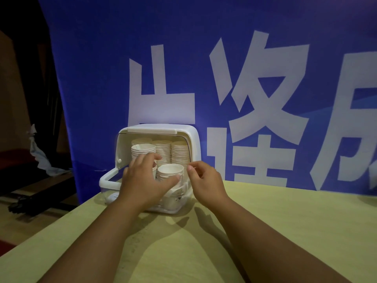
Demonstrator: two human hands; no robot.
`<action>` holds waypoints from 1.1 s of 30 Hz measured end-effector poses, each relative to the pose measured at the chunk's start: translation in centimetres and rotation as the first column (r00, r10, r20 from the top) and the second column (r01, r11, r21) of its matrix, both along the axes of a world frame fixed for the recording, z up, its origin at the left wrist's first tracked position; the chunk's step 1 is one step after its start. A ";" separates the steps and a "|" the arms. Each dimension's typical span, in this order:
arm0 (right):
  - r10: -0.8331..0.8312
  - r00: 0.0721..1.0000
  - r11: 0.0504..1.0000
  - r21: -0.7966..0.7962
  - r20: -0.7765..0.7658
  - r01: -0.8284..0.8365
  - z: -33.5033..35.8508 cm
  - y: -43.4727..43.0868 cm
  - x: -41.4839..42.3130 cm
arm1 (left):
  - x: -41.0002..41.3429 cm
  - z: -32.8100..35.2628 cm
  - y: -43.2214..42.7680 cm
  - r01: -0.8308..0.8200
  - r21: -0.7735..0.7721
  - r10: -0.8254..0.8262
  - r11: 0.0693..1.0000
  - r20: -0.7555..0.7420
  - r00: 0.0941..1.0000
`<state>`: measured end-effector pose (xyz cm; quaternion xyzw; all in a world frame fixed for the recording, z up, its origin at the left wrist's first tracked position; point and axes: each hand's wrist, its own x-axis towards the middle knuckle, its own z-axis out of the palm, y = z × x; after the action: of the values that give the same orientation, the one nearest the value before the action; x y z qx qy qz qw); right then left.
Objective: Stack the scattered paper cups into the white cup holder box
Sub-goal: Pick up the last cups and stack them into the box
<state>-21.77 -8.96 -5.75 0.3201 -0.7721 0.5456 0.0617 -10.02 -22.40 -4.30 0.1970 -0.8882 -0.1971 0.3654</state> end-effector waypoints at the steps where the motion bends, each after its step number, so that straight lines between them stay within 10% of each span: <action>1: -0.028 1.000 1.000 0.007 0.001 0.028 -0.1 0.4 0.0 | -0.2 0.1 0.6 0.009 -0.042 -0.012 0.999 -0.077 0.997; 8: -0.145 0.989 0.979 0.142 0.006 0.143 -0.6 5.5 0.1 | -1.1 -1.0 6.0 0.160 -0.259 -0.162 0.952 0.012 0.987; 15: -0.264 0.963 0.915 0.327 0.046 0.235 -1.9 16.8 -0.9 | -2.2 -2.9 14.9 0.312 -0.087 -0.260 0.946 0.370 0.892; 24: -0.549 0.834 0.526 0.752 -0.056 0.397 -2.7 37.6 -2.9 | -7.0 -4.7 28.3 0.463 0.136 -0.476 0.876 0.404 0.781; 33: -0.741 0.658 0.337 0.773 -0.134 0.537 -3.8 50.7 -7.2 | -12.8 -5.0 39.1 0.622 -0.236 -0.455 0.746 0.502 0.736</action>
<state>-28.93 41.71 -9.53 -0.0867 -0.9867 0.1325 0.0378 -22.82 16.66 -9.35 -0.1143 -0.9830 -0.0697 0.1258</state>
